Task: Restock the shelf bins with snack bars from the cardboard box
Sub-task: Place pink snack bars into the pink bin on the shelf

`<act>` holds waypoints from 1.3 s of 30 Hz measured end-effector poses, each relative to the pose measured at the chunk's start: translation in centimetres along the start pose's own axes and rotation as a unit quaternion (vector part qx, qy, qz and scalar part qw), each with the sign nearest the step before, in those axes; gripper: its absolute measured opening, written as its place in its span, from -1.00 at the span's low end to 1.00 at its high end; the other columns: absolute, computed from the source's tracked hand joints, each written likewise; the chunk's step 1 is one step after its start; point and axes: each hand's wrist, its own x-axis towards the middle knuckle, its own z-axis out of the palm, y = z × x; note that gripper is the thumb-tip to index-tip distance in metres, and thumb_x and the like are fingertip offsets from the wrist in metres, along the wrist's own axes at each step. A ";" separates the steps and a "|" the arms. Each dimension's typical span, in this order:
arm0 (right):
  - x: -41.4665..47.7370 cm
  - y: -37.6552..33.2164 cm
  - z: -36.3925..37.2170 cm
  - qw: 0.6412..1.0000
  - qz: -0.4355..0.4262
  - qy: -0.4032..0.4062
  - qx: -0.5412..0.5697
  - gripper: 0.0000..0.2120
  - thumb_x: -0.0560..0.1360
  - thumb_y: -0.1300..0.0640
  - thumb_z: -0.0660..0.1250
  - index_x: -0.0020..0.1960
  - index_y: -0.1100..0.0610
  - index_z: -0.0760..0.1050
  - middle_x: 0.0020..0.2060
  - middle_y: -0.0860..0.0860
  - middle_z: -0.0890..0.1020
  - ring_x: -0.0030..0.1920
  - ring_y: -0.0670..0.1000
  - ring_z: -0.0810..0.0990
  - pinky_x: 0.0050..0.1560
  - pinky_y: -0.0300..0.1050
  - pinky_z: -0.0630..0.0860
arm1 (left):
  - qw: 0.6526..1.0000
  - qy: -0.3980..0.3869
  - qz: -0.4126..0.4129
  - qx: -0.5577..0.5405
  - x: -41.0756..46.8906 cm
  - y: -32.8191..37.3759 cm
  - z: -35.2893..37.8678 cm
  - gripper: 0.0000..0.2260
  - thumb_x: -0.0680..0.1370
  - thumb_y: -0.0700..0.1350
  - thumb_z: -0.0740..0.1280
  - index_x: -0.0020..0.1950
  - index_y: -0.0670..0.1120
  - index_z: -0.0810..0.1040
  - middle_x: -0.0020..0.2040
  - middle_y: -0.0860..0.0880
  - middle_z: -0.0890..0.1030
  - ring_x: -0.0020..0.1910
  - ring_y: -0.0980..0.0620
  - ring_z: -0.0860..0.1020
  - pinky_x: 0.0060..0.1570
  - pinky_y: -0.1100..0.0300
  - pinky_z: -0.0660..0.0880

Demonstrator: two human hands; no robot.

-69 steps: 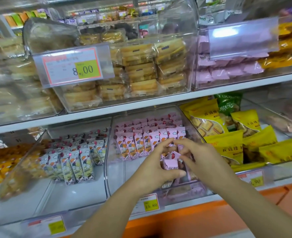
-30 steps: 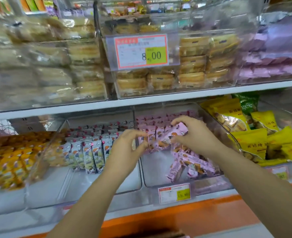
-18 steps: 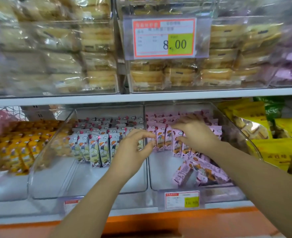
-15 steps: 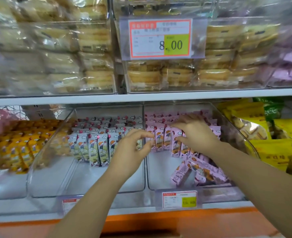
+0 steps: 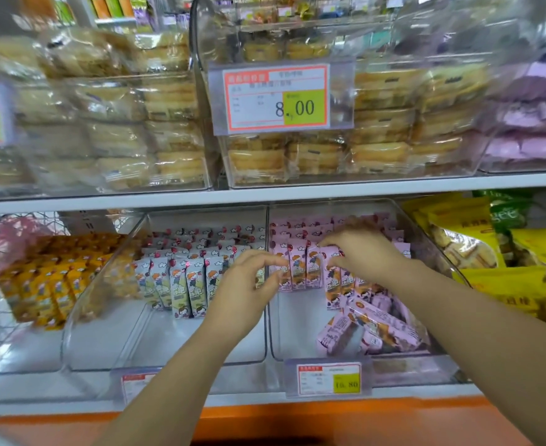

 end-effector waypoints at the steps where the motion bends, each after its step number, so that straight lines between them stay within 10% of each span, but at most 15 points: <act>1: 0.0 0.0 0.3 1.000 -0.002 -0.001 0.000 -0.58 0.53 0.06 0.33 0.38 -0.06 0.42 0.32 0.02 0.48 0.31 0.09 0.39 0.29 -0.04 0.38 | 1.000 0.001 0.001 -0.001 0.0 0.0 0.0 -0.75 0.57 -0.09 0.31 -0.06 0.32 0.49 0.11 0.20 0.48 0.05 0.10 0.53 0.21 0.10 0.46; 9: -2.6 0.6 -0.3 0.994 0.029 0.050 0.093 -0.59 0.50 -0.01 0.38 0.33 -0.03 0.47 0.23 -0.02 0.56 0.14 0.01 0.54 0.18 -0.09 0.46 | 1.000 0.004 0.009 -0.007 0.0 -0.4 0.1 -0.75 0.58 -0.11 0.30 -0.04 0.29 0.50 0.12 0.20 0.47 0.12 0.13 0.52 0.24 0.14 0.44; 16: -8.3 1.3 0.3 0.969 0.081 -0.203 0.114 -0.61 0.40 0.07 0.45 0.17 0.16 0.48 -0.04 0.11 0.60 -0.07 0.08 0.57 -0.13 -0.08 0.51 | 1.000 0.012 0.010 -0.020 -0.2 0.0 0.3 -0.75 0.58 -0.14 0.28 -0.06 0.26 0.50 0.09 0.18 0.47 0.05 0.16 0.51 0.05 0.31 0.43; 21: -8.0 1.3 -0.1 0.972 0.068 -0.156 0.159 -0.67 0.41 0.17 0.39 0.15 0.00 0.46 -0.05 0.12 0.63 -0.17 0.08 0.57 -0.22 -0.07 0.48 | 1.000 0.014 0.013 -0.005 -0.4 0.4 0.2 -0.73 0.59 -0.17 0.27 -0.06 0.26 0.49 0.06 0.22 0.45 0.02 0.28 0.48 -0.07 0.50 0.40; 26: -4.9 -1.4 -1.8 0.953 0.004 -0.070 0.296 -0.24 0.44 0.17 0.40 0.48 -0.13 0.05 -0.31 -0.03 0.51 -0.32 -0.13 0.55 -0.32 -0.18 0.48 | 1.000 0.017 0.016 -0.004 -0.4 0.3 0.3 -0.74 0.60 -0.14 0.26 -0.07 0.28 0.49 0.06 0.24 0.44 0.03 0.23 0.49 -0.05 0.43 0.42; 39: -0.1 -1.6 3.5 0.993 -0.050 0.095 -0.052 -0.61 0.30 -0.05 0.38 0.06 0.11 0.54 0.03 0.07 0.54 0.05 0.12 0.47 0.00 -0.08 0.33 | 0.999 0.028 0.027 -0.036 -0.2 -0.8 0.5 -0.80 0.57 -0.14 0.30 -0.03 0.20 0.55 0.09 0.23 0.46 0.15 0.23 0.45 0.11 0.26 0.42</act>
